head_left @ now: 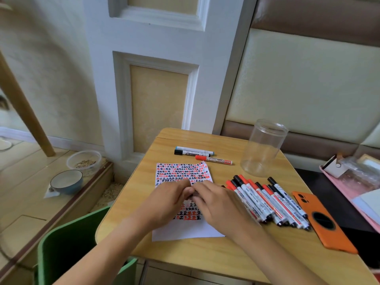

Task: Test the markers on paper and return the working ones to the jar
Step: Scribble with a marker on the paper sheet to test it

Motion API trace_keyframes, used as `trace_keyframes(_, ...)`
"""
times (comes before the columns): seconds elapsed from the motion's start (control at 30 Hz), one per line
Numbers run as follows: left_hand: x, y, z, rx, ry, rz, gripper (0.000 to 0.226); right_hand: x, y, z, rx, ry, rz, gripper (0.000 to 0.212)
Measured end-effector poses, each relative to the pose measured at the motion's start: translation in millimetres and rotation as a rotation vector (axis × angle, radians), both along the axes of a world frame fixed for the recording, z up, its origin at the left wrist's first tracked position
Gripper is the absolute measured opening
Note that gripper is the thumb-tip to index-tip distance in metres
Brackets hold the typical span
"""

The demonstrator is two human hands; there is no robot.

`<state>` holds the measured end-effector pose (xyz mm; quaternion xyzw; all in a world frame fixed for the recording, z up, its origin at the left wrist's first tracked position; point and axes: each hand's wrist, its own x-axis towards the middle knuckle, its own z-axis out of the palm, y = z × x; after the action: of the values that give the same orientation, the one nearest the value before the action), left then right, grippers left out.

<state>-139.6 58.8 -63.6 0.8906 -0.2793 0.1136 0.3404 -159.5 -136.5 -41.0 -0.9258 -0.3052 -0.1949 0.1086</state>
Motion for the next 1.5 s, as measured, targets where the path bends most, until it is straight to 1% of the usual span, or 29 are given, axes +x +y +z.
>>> trace_keyframes(0.07,-0.1,-1.6,-2.5,-0.072,0.031,-0.041,0.048,0.2,-1.6,1.6,0.053,0.052,0.0,0.04)
trace_keyframes(0.13,-1.3,-2.7,-2.6,-0.19,0.129,-0.087,0.041,0.2,-3.5,3.0,0.036,0.02,-0.007,0.042)
trace_keyframes(0.2,-1.7,-3.5,-1.1,-0.236,0.183,-0.099,0.039,-1.3,-5.0,4.0,0.047,0.022,-0.01,0.04)
trace_keyframes(0.27,-1.1,-5.0,-1.0,-0.187,0.129,-0.071,0.038,-3.1,-5.0,3.0,0.119,0.087,-0.001,0.028)
trace_keyframes(0.33,-0.7,-7.6,-2.0,-0.086,0.016,-0.022,0.038,-3.8,-3.9,1.7,0.195,0.141,0.004,0.015)
trace_keyframes(0.4,-0.6,-10.6,-3.1,-0.024,-0.059,0.007,0.036,-4.2,-4.0,2.3,0.232,0.14,-0.016,0.01)
trace_keyframes(0.53,1.6,-13.9,-1.7,-0.022,-0.099,0.022,0.034,-6.0,-5.7,6.9,0.203,0.139,-0.062,0.014)
trace_keyframes(0.67,3.3,-15.4,-3.5,-0.039,-0.11,-0.008,0.031,-8.1,-5.6,8.4,0.165,0.148,-0.07,0.019)
trace_keyframes(0.83,4.6,-13.5,-2.9,-0.044,-0.135,0.003,0.034,-7.1,-10.2,9.8,0.129,0.145,-0.083,0.022)
trace_keyframes(0.97,2.3,-9.1,2.3,0.013,-0.139,0.021,0.037,-6.8,-11.3,12.8,0.161,0.196,-0.079,0.019)
trace_keyframes(1.07,5.0,-1.9,4.1,-0.007,-0.149,0.052,0.035,-10.7,-9.2,9.7,0.203,0.299,-0.125,0.022)
trace_keyframes(1.13,9.5,5.5,2.0,-0.047,-0.135,0.105,0.029,-14.2,-11.0,6.8,0.296,0.373,-0.133,0.018)
trace_keyframes(1.2,12.6,11.8,-3.2,-0.025,-0.105,0.171,0.015,-17.7,-13.9,5.4,0.427,0.423,-0.131,0.006)
trace_keyframes(1.27,13.6,15.1,-9.8,0.074,-0.078,0.226,0.005,-21.9,-16.1,6.2,0.616,0.465,-0.101,0.014)
trace_keyframes(1.33,13.5,15.1,-14.5,0.153,-0.036,0.245,0.01,-25.0,-17.3,7.6,0.82,0.54,-0.063,0.016)
trace_keyframes(1.4,14.0,15.1,-16.3,0.188,-0.021,0.241,0.015,-26.8,-17.9,8.5,1.045,0.656,-0.044,0.015)
trace_keyframes(1.47,14.0,15.6,-14.5,0.204,-0.013,0.231,0.021,-26.2,-19.9,7.0,1.258,0.811,-0.018,0.027)
trace_keyframes(1.5,14.3,16.7,-13.2,0.218,0.0,0.229,0.029,-25.9,-22.0,5.2,1.333,0.871,0.002,0.034)
